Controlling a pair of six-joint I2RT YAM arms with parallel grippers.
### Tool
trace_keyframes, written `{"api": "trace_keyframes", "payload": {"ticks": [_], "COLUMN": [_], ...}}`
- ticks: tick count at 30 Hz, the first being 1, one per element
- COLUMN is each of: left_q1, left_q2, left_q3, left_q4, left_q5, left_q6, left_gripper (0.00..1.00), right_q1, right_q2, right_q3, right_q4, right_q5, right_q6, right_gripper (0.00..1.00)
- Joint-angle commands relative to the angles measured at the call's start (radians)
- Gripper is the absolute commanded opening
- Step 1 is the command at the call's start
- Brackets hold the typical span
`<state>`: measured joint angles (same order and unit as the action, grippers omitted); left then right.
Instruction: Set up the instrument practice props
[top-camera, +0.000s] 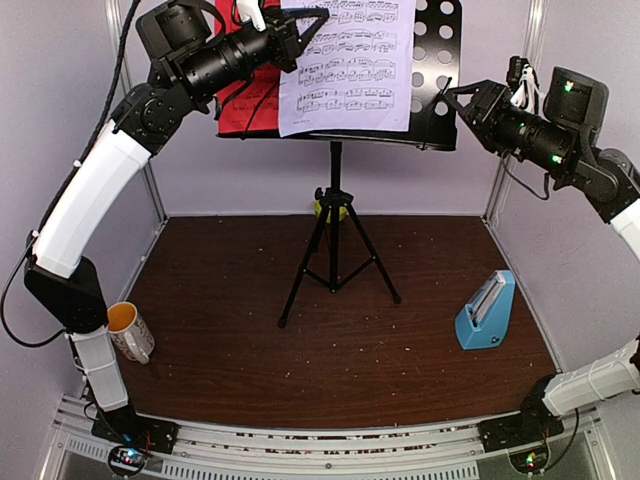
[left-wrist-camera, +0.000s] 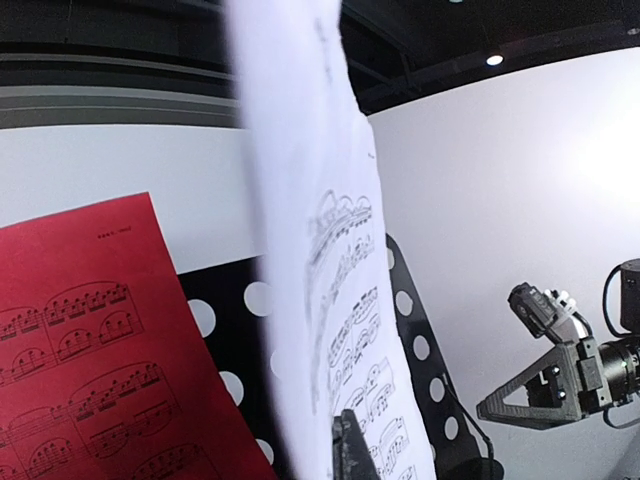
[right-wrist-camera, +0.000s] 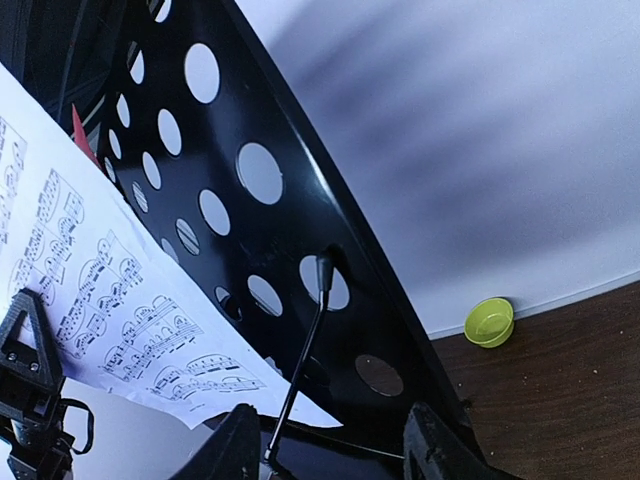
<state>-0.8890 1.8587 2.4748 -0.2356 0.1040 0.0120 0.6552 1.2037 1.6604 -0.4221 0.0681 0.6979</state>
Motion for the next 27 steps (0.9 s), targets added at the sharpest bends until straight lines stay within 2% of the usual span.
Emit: {"api": "trace_keyframes", "payload": {"ticks": [1,11,27], "left_q1": [-0.007,-0.008,-0.013], "left_q2": [0.005,0.038,0.056], "left_q3": [0.017,0.031,0.037], "left_q4": [0.108,0.179,0.202], "left_q5": [0.002,0.026,0.004], "left_q6": [0.059,0.065,0.102], "left_gripper": [0.0,0.0,0.0], "right_q1": [-0.005,-0.005,-0.005], "right_q2": [0.032,0.085,0.107], "right_q3": [0.039,0.069,0.082], "right_q4": [0.032,0.085,0.098], "right_q5": [-0.01,-0.036,-0.098], "right_q6": [0.049,0.086,0.066], "right_gripper": [0.49,0.41,0.09]}}
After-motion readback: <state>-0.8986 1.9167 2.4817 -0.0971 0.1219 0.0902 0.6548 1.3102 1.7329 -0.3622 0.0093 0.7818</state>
